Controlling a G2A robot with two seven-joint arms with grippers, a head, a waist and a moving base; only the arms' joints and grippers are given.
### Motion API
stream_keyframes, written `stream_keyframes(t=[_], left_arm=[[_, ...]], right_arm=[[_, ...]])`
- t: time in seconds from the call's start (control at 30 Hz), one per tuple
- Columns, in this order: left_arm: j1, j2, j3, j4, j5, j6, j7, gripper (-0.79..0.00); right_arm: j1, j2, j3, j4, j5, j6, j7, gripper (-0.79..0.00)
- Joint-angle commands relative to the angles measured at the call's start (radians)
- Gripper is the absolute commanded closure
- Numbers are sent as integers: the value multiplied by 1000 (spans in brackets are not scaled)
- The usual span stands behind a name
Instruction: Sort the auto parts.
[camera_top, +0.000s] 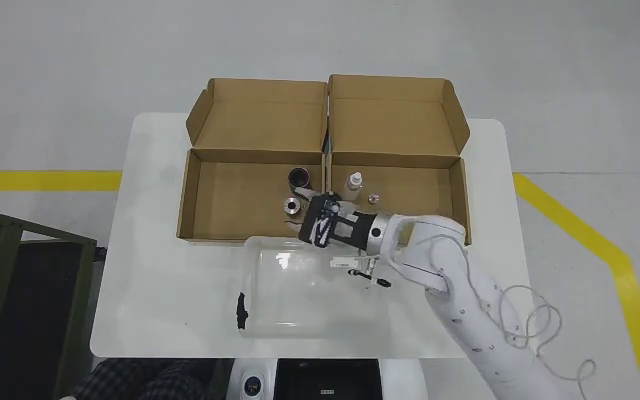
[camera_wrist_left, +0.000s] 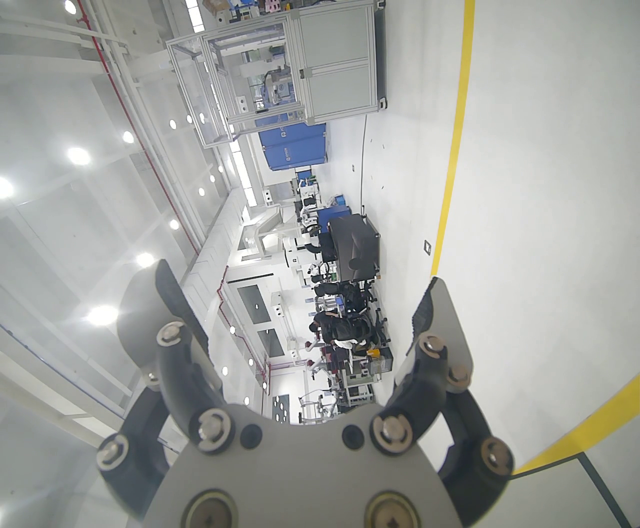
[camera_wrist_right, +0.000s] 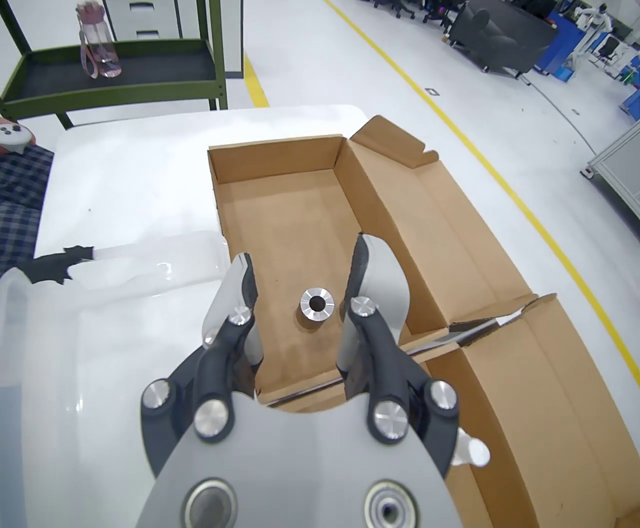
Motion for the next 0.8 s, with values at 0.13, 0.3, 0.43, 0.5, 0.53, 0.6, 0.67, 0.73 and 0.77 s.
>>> stream_keyframes(t=[0.13,0.3,0.43,0.5,0.53,0.6,0.67,0.73,0.77], left_arm=[[0,0,0,0,0,0,0,-785],[0,0,0,0,0,0,0,-785],[0,0,0,0,0,0,0,-785],[0,0,0,0,0,0,0,-785],[0,0,0,0,0,0,0,-785],[0,0,0,0,0,0,0,-785],[0,0,0,0,0,0,0,-785],[0,0,0,0,0,0,0,-785],[0,0,0,0,0,0,0,-785]], right_arm=[[-175,34,144,-131,-31,-26,-52,-354],[-296,55,263,-184,-46,-26,-116,-357],[-377,68,357,-200,-55,-16,-189,-366],[-418,73,405,-200,-60,-7,-232,-372],[-437,76,429,-201,-60,-2,-255,-376],[-474,81,472,-203,-69,3,-288,-379],[-507,85,514,-203,-74,8,-319,-385],[-541,88,552,-206,-73,12,-349,-391],[-558,90,571,-206,-74,15,-364,-413]])
